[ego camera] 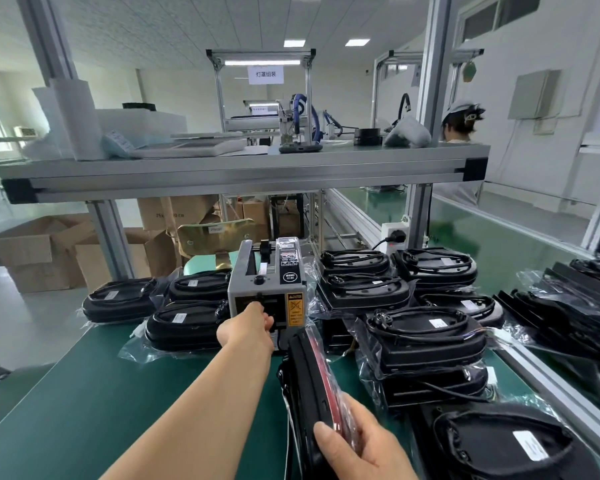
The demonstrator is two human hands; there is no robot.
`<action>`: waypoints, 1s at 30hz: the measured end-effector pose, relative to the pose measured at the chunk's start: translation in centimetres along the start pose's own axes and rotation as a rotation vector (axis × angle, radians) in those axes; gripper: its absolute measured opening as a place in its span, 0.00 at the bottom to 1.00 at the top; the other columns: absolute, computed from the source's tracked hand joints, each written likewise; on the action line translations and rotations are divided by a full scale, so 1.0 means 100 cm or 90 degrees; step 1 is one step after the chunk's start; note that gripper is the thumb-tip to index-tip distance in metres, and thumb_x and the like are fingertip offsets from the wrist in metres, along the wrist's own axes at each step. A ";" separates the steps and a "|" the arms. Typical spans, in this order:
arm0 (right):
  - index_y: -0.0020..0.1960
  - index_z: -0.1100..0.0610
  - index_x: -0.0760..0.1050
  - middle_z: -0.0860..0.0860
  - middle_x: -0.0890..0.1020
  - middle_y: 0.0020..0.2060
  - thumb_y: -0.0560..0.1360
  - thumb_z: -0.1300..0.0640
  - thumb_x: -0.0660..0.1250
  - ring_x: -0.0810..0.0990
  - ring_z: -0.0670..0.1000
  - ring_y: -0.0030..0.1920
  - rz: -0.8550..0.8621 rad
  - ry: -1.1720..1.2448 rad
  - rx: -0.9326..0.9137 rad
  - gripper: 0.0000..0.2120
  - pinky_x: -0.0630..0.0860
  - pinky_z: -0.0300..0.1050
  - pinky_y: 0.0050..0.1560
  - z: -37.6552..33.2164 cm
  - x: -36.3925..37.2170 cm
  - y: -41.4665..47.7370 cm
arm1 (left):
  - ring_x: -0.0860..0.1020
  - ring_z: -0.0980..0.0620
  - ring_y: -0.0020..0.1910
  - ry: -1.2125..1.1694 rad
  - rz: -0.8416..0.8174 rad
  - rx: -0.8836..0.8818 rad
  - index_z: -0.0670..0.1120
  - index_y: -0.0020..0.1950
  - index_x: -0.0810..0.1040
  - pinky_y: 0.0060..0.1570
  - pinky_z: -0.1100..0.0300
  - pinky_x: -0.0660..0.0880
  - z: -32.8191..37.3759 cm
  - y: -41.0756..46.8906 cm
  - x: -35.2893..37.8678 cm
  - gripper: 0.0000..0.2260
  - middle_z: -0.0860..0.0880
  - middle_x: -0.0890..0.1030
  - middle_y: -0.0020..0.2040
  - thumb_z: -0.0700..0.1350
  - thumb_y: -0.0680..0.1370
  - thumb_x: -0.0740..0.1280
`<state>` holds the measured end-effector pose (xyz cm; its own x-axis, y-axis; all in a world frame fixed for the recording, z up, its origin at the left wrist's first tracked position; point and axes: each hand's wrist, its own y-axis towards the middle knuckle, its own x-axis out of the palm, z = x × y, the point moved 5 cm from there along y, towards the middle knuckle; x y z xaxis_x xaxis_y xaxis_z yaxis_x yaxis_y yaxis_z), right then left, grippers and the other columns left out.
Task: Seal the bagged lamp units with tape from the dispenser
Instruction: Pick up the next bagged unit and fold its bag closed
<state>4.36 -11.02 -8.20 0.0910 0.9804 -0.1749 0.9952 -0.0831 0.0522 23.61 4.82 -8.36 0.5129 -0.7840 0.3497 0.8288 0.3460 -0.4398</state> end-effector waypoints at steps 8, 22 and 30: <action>0.56 0.34 0.71 0.27 0.82 0.43 0.76 0.51 0.70 0.79 0.28 0.46 -0.012 0.006 0.033 0.15 0.69 0.22 0.46 0.007 -0.001 0.002 | 0.73 0.56 0.27 0.222 -0.395 0.108 0.47 0.35 0.80 0.29 0.65 0.72 0.018 -0.093 -0.031 0.09 0.50 0.76 0.32 0.41 0.76 0.72; 0.61 0.32 0.76 0.41 0.84 0.56 0.71 0.44 0.69 0.80 0.42 0.60 -0.093 0.058 0.016 0.19 0.70 0.49 0.69 0.006 0.003 -0.004 | 0.67 0.56 0.29 0.542 -0.556 0.173 0.49 0.34 0.82 0.32 0.68 0.66 0.004 -0.146 -0.041 0.06 0.51 0.73 0.30 0.48 0.69 0.75; 0.59 0.29 0.75 0.56 0.83 0.56 0.64 0.36 0.69 0.80 0.56 0.60 -0.083 0.072 0.005 0.23 0.74 0.54 0.67 0.009 0.004 -0.001 | 0.69 0.65 0.22 0.615 -0.556 0.245 0.44 0.37 0.80 0.26 0.76 0.64 0.006 -0.146 -0.032 0.07 0.59 0.74 0.24 0.41 0.74 0.73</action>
<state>4.35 -10.74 -9.21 -0.0428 0.9968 -0.0682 0.9986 0.0448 0.0289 10.03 2.59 -2.56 -0.4364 -0.8100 -0.3917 0.8910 -0.4496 -0.0629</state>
